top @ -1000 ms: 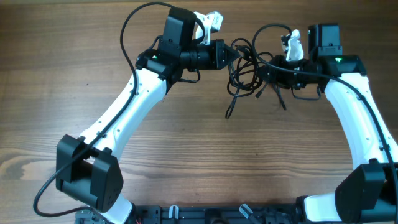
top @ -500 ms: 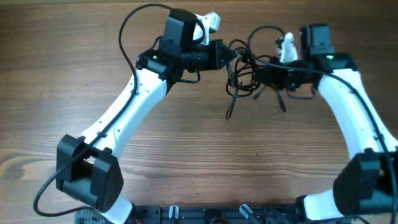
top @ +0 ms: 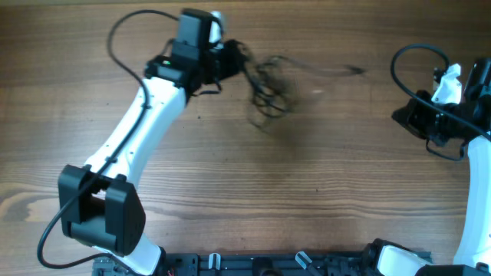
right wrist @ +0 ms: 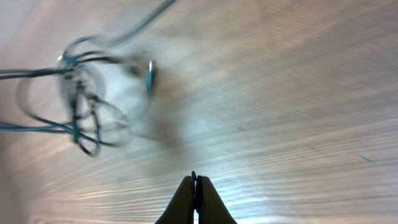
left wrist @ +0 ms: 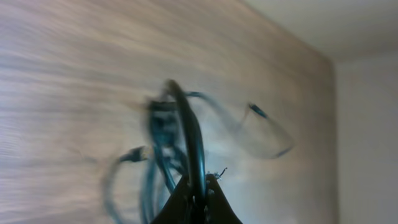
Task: Untangle cables
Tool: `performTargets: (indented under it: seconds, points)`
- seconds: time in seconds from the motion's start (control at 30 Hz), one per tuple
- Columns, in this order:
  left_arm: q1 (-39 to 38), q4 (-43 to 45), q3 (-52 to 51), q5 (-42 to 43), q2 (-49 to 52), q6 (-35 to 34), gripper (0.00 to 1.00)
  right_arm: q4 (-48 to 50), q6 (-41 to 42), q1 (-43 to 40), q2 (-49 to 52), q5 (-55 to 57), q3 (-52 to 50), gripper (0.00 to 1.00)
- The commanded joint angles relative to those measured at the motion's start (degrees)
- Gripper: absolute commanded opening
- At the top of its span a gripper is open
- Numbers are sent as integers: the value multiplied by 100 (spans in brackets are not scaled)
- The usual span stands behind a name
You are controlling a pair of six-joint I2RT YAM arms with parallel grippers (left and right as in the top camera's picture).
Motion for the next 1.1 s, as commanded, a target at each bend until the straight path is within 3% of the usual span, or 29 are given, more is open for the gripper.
performTargets:
  seconds: [0.0,0.17,0.23,0.3,0.37,0.5,0.6,0.73,0.9,1.07]
  points:
    - [114,256,24,-232,-22,4,4,-85,-295,326,138,367,-28,4]
    - [111,1178,24,1309,-190,-63,4,308,-1357,846,164,-1357,-24,16]
    - [111,1307,24,1609,-289,-575,4,667,-1421,1005,166,-1880,-24,25]
    - [114,1303,24,1709,-413,-1316,4,1143,-1423,1132,166,-2367,-26,45]
    - [114,1303,24,1735,-494,-1921,4,1508,-1427,1241,166,-2520,-24,53]
    - [111,1305,24,1797,-540,-3331,4,1974,-1617,1567,166,-2516,-26,55]
    - [107,1307,24,2065,-540,-4002,4,2151,-1585,1805,173,-2503,-26,55]
    - [107,1309,24,2433,-540,-4966,4,2433,-940,2098,264,-2059,-26,53]
    - [107,1307,24,2715,-540,-6081,4,2653,-1912,2479,400,-2052,-26,54]
    - [72,1329,24,3008,-540,-6642,4,3051,-2693,2769,769,-2050,-26,56]
